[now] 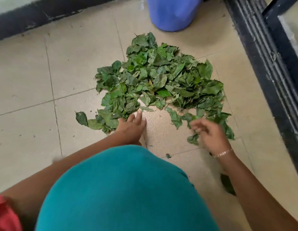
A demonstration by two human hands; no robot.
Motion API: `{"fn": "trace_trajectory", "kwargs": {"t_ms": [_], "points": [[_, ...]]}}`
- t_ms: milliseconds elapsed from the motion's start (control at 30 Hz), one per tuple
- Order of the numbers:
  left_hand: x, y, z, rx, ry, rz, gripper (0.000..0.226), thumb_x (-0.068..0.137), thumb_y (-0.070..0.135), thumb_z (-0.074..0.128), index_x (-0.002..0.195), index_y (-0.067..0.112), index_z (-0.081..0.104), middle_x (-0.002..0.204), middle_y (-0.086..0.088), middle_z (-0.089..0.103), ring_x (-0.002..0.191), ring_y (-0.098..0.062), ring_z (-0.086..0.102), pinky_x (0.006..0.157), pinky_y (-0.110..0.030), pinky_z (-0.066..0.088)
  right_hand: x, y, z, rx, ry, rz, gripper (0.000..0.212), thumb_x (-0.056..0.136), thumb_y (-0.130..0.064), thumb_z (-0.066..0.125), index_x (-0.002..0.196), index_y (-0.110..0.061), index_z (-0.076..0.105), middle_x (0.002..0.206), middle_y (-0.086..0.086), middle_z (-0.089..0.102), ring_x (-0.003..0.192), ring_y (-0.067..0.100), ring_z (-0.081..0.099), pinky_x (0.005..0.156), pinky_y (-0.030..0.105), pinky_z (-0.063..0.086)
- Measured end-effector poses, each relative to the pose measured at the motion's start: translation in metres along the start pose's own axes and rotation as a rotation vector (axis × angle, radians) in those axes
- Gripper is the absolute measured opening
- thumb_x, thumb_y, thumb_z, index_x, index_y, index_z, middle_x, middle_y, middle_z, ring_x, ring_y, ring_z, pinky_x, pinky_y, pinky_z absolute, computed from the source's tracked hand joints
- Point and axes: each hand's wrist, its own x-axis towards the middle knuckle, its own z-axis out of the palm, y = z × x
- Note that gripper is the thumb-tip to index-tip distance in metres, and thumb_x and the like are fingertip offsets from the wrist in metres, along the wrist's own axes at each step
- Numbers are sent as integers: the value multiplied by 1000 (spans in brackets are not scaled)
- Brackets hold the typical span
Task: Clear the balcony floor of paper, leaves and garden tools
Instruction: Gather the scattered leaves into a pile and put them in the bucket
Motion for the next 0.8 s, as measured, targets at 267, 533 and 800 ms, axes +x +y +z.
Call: {"fn": "trace_trajectory", "kwargs": {"t_ms": [267, 533, 800], "points": [[15, 30, 50, -344, 30, 24, 42, 101, 2, 27, 140, -12, 24, 149, -23, 28, 138, -31, 27, 100, -24, 23, -73, 37, -44, -1147, -804, 290, 27, 89, -15, 43, 104, -26, 64, 99, -1, 59, 100, 19, 57, 76, 25, 38], [18, -10, 31, 4, 773, 607, 36, 88, 31, 35, 105, 9, 58, 111, -13, 56, 101, -25, 44, 74, -37, 52, -20, 23, -41, -457, -149, -139, 52, 80, 14, 43, 110, -21, 67, 100, -3, 62, 94, 13, 53, 81, 27, 45], [16, 2, 77, 140, 468, 1038, 22, 86, 38, 55, 102, 25, 60, 102, 3, 63, 95, -13, 59, 80, -33, 53, 0, -4, 57, -517, -566, -91, 52, 86, 7, 39, 119, -28, 58, 112, -3, 60, 93, 19, 58, 82, 30, 51]]}}
